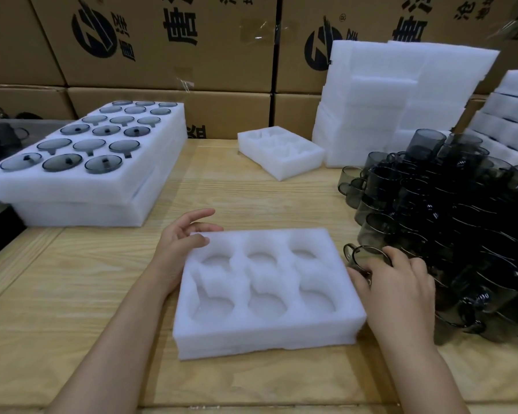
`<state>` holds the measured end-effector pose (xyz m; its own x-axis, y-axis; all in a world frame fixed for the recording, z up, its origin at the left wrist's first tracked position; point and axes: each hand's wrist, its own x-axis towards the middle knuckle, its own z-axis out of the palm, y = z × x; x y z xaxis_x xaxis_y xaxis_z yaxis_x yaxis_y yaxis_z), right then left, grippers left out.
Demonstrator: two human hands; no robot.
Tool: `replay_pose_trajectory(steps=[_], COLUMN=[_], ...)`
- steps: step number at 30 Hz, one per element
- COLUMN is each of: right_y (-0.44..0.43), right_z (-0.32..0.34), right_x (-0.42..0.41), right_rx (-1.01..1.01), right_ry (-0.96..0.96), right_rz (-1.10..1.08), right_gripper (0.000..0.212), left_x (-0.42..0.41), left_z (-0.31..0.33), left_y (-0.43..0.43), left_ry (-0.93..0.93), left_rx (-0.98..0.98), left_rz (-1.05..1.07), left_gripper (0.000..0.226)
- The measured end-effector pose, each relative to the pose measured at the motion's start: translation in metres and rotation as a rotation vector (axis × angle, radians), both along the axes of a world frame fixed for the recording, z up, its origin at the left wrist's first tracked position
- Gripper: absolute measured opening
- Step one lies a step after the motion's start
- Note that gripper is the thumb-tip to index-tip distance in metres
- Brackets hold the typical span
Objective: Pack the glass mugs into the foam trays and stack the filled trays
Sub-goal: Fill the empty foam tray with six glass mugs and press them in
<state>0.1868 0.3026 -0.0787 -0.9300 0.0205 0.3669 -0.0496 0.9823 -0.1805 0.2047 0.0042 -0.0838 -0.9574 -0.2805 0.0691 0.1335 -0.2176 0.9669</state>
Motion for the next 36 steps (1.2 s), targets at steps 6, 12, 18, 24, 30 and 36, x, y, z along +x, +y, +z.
replay_pose_trajectory(steps=[6, 12, 18, 24, 30, 36], right_y=[-0.001, -0.002, -0.014, -0.015, -0.021, -0.02], right_z=[0.008, 0.042, 0.043, 0.039, 0.04, 0.044], right_x=[0.004, 0.021, 0.032, 0.03, 0.028, 0.028], right_rx=[-0.252, -0.657, -0.84, -0.685, -0.448, -0.252], right_ry=[0.171, 0.225, -0.137, -0.164, -0.195, -0.252], right_rz=[0.079, 0.331, 0.546, 0.521, 0.546, 0.587], right_gripper=[0.027, 0.055, 0.046, 0.053, 0.055, 0.065], left_x=[-0.001, -0.002, -0.003, -0.004, -0.004, -0.005], left_z=[0.0, 0.0, -0.002, -0.003, -0.003, -0.004], left_y=[0.0, -0.001, -0.002, -0.001, -0.001, -0.001], left_ry=[-0.006, -0.011, -0.017, -0.012, -0.009, -0.015], left_rx=[-0.001, 0.003, 0.013, -0.001, -0.003, -0.006], left_rz=[0.007, 0.004, 0.004, 0.003, 0.003, 0.005], left_gripper=[0.056, 0.055, 0.054, 0.05, 0.051, 0.05])
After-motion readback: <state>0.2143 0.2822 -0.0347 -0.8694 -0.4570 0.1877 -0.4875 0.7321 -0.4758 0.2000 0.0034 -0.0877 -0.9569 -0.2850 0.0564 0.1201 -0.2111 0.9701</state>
